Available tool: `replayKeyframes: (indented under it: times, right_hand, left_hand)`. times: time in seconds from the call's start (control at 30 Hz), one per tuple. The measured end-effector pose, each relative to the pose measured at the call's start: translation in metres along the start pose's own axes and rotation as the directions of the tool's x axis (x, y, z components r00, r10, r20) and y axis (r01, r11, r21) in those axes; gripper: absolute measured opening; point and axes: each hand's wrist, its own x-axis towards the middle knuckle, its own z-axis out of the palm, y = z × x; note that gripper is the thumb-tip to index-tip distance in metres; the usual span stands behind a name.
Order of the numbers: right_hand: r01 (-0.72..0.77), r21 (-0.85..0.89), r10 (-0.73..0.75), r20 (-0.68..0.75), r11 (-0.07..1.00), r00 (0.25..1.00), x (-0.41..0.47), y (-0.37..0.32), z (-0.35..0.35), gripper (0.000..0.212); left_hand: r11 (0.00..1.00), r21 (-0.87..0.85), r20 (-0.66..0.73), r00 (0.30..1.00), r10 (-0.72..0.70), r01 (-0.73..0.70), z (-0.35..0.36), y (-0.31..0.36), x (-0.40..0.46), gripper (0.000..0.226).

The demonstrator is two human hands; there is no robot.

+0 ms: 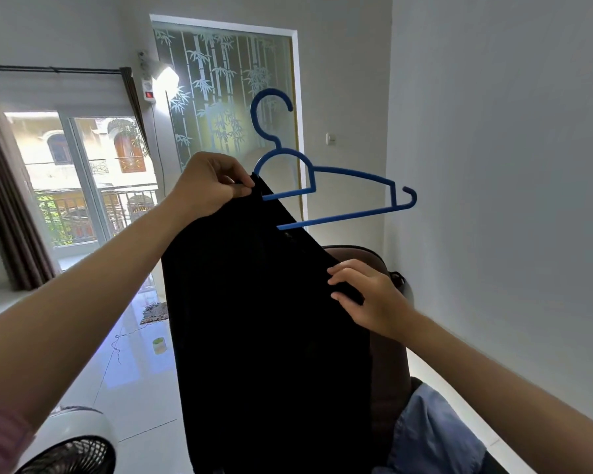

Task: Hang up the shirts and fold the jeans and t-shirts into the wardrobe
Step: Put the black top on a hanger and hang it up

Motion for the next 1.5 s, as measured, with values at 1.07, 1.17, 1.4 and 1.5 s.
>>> replayKeyframes:
  times: [1.07,1.17,1.4,1.5]
  right_hand:
    - [-0.364,0.107,0.374,-0.094,0.925,0.923,0.039,0.009,-0.091,0.019]
    - [-0.389,0.098,0.397,-0.09,0.916,0.913,0.044,0.014,-0.101,0.014]
    - [-0.333,0.076,0.34,-0.143,0.94,0.929,0.06,-0.001,-0.103,0.015]
    - [-0.289,0.086,0.299,-0.145,0.954,0.943,0.067,-0.014,-0.094,0.017]
  left_hand:
    - [0.979,0.157,0.14,0.984,0.11,-0.132,-0.03,-0.047,-0.039,0.033]
    - [0.954,0.213,0.221,0.962,0.162,-0.209,-0.029,-0.043,-0.038,0.03]
    - [0.979,0.102,0.24,0.96,0.146,-0.175,-0.006,-0.029,-0.036,0.032]
    - [0.992,-0.119,0.182,0.982,0.058,-0.036,0.011,-0.018,-0.039,0.033]
